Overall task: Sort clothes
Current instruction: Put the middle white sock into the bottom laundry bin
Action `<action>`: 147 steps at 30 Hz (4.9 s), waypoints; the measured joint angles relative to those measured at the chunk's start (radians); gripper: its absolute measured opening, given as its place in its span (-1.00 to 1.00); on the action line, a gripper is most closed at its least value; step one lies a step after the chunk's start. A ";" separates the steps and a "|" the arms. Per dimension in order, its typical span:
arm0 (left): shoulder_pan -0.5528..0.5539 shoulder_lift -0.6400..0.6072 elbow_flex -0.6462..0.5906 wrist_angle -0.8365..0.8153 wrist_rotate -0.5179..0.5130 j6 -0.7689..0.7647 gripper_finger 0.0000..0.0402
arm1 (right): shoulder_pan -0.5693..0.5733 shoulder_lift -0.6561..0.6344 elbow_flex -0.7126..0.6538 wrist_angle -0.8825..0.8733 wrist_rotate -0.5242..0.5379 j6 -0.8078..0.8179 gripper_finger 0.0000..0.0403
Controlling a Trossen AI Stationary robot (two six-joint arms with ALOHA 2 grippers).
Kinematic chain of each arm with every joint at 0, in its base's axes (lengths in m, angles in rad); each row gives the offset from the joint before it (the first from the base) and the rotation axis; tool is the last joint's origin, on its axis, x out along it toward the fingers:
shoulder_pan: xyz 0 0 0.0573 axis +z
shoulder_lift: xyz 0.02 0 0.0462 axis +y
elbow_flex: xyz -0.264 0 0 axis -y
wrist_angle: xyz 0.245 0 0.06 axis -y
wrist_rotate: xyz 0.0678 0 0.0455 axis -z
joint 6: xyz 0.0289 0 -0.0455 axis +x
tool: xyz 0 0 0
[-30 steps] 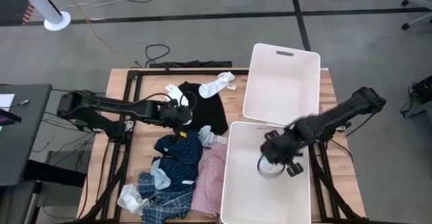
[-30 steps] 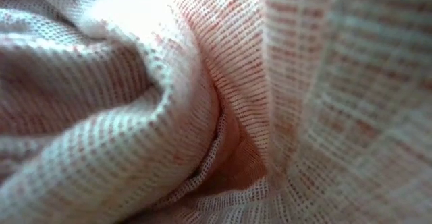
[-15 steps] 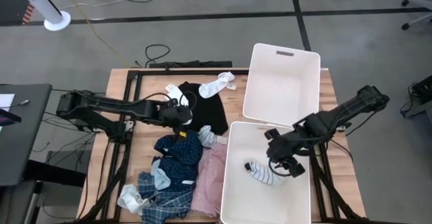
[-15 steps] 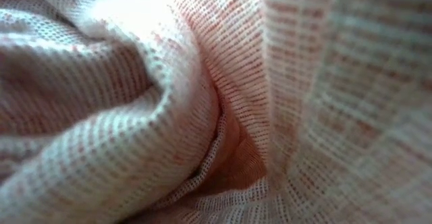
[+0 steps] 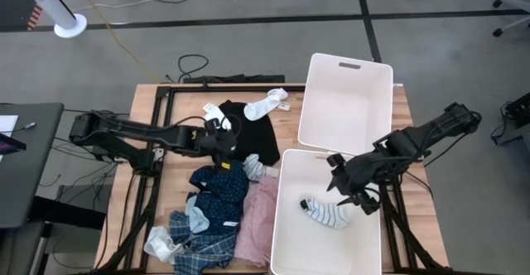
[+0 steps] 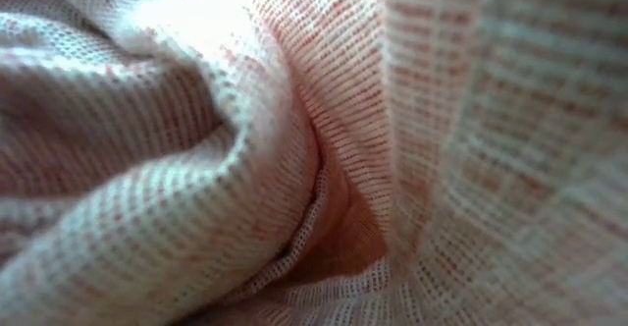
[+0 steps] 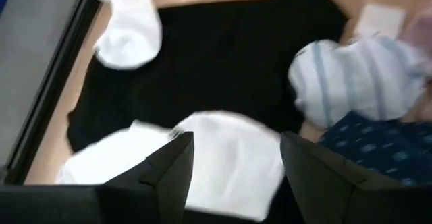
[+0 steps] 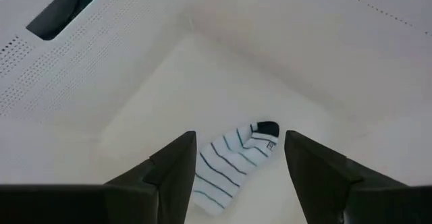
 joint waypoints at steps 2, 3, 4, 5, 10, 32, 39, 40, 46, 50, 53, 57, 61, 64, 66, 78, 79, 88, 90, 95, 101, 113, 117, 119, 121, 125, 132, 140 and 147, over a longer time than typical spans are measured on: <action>-0.016 0.000 0.000 0.027 0.000 0.006 0.15 | 0.000 -0.009 0.006 0.010 0.001 -0.013 0.19; -0.020 0.000 0.000 0.030 -0.007 0.008 0.18 | 0.000 -0.014 0.009 0.015 0.001 -0.015 0.19; -0.024 0.001 0.000 0.028 -0.018 0.007 0.21 | 0.000 -0.020 0.010 0.017 0.001 -0.017 0.19; -0.025 0.010 0.000 0.027 -0.024 0.004 0.23 | 0.000 -0.022 0.010 0.019 0.001 -0.018 0.19; -0.025 0.097 0.000 0.031 -0.043 -0.026 0.31 | 0.000 -0.022 0.009 0.026 0.002 -0.018 0.19; -0.063 0.010 0.000 0.079 -0.238 0.019 -0.97 | -0.003 -0.022 0.010 0.066 0.021 -0.054 0.19; -0.067 -0.194 0.000 0.246 -0.095 0.131 -0.98 | -0.039 -0.022 0.014 0.177 0.112 -0.174 0.19; -0.067 -0.215 0.000 0.277 -0.068 0.142 -0.99 | -0.049 -0.022 0.015 0.211 0.120 -0.195 0.19; -0.075 -0.276 0.045 0.360 0.039 0.191 -0.99 | -0.121 -0.019 0.015 0.384 0.146 -0.308 0.19; -0.095 -0.258 0.110 0.369 0.040 0.252 -0.99 | -0.179 -0.001 0.016 0.489 0.141 -0.343 0.19; -0.104 -0.226 0.164 0.368 0.040 0.299 -0.99 | -0.214 0.029 0.016 0.548 0.134 -0.359 0.19; -0.111 -0.177 0.236 0.370 0.044 0.349 -0.99 | -0.253 0.083 0.016 0.630 0.130 -0.360 0.19; -0.117 -0.121 0.307 0.368 0.089 0.380 -0.99 | -0.294 0.130 0.016 0.716 0.130 -0.362 0.19; -0.130 -0.079 0.358 0.364 0.092 0.410 -0.99 | -0.324 0.159 0.016 0.765 0.136 -0.359 0.19; -0.141 -0.053 0.388 0.360 0.092 0.429 -0.99 | -0.339 0.172 0.016 0.783 0.148 -0.359 0.19; -0.188 0.034 0.483 0.327 0.107 0.480 -0.99 | -0.404 0.210 0.017 0.807 0.158 -0.351 0.19; -0.190 0.034 0.483 0.317 0.107 0.479 -0.99 | -0.408 0.210 0.016 0.801 0.158 -0.351 0.19; -0.200 0.023 0.485 0.245 0.094 0.445 -0.99 | -0.415 0.161 0.016 0.776 0.175 -0.380 0.19; -0.200 0.024 0.485 0.245 0.107 0.446 -0.99 | -0.416 0.164 0.016 0.768 0.165 -0.382 0.19; -0.200 0.024 0.485 0.248 0.112 0.453 -0.99 | -0.414 0.185 0.016 0.756 0.050 -0.379 0.19; -0.200 0.024 0.484 0.265 0.144 0.465 -0.99 | -0.415 0.193 0.016 0.767 -0.021 -0.357 0.19; -0.199 0.050 0.483 0.299 0.196 0.460 -0.99 | -0.412 0.242 0.016 0.828 -0.001 -0.355 0.19; -0.196 0.064 0.483 0.319 0.201 0.468 -0.99 | -0.398 0.270 0.016 0.844 -0.022 -0.361 0.19; -0.196 0.066 0.483 0.315 0.218 0.468 -0.99 | -0.392 0.285 0.016 0.844 -0.024 -0.374 0.17; -0.193 0.065 0.483 0.319 0.219 0.468 -0.99 | -0.387 0.298 0.016 0.854 -0.024 -0.383 0.11; -0.193 0.064 0.483 0.313 0.220 0.467 -0.99 | -0.386 0.302 0.016 0.867 -0.031 -0.399 -0.18; -0.193 0.064 0.483 0.272 0.219 0.459 -0.99 | -0.389 0.293 0.016 0.863 -0.040 -0.427 -0.93; -0.194 0.064 0.483 0.241 0.214 0.440 -0.98 | -0.391 0.241 0.015 0.778 -0.017 -0.430 -0.99; -0.194 0.064 0.483 0.230 0.165 0.436 -0.82 | -0.391 0.144 0.015 0.705 0.027 -0.429 -0.99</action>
